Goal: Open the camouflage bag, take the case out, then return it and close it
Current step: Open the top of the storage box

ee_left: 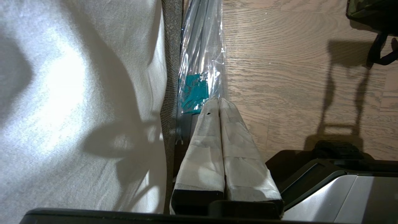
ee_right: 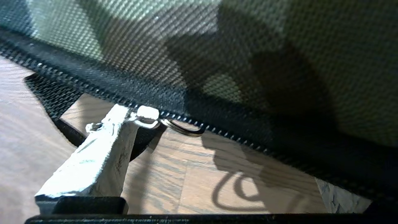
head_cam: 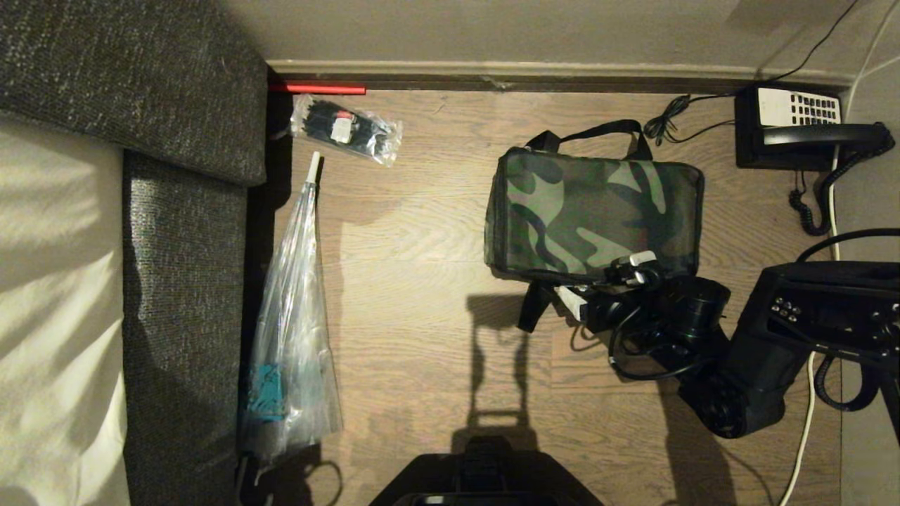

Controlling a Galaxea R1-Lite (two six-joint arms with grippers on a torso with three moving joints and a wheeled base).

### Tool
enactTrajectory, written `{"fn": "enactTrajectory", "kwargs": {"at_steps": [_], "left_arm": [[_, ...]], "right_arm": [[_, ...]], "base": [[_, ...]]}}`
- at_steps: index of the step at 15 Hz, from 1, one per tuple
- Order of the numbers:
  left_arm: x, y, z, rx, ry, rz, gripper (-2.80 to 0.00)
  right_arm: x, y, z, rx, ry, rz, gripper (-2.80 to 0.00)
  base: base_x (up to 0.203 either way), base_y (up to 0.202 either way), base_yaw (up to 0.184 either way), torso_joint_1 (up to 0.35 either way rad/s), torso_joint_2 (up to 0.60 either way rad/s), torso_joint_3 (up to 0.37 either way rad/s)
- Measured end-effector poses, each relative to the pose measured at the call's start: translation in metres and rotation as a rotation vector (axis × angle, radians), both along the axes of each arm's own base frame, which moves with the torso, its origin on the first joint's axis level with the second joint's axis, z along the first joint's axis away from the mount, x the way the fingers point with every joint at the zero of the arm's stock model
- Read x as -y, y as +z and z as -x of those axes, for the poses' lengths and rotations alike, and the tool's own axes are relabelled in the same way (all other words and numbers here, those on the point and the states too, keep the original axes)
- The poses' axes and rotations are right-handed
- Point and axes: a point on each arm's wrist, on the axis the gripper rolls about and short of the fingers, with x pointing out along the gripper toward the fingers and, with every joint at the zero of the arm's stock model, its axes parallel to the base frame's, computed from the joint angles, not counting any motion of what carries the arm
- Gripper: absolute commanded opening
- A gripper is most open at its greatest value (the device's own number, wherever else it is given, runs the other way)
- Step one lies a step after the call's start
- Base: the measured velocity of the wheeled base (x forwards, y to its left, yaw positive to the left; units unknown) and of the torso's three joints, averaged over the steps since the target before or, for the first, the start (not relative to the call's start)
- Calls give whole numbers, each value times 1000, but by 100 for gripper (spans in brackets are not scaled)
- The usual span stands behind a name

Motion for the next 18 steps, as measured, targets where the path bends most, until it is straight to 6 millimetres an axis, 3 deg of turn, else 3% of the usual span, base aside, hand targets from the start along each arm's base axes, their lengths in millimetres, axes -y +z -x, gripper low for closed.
{"fn": "enactTrajectory", "kwargs": {"at_steps": [8, 13, 18], "left_arm": [[0, 0, 0, 0, 0, 0, -280], [0, 0, 0, -1, 1, 0, -280], [0, 0, 0, 0, 0, 0, -280]], "right_arm": [[-25, 4, 23, -11, -73, 51, 0], [-39, -3, 15, 17, -208, 133, 0], [-41, -14, 8, -2, -241, 87, 0]], "base": [[0, 0, 0, 0, 0, 0], [0, 0, 0, 0, 0, 0], [0, 0, 0, 0, 0, 0]]}}
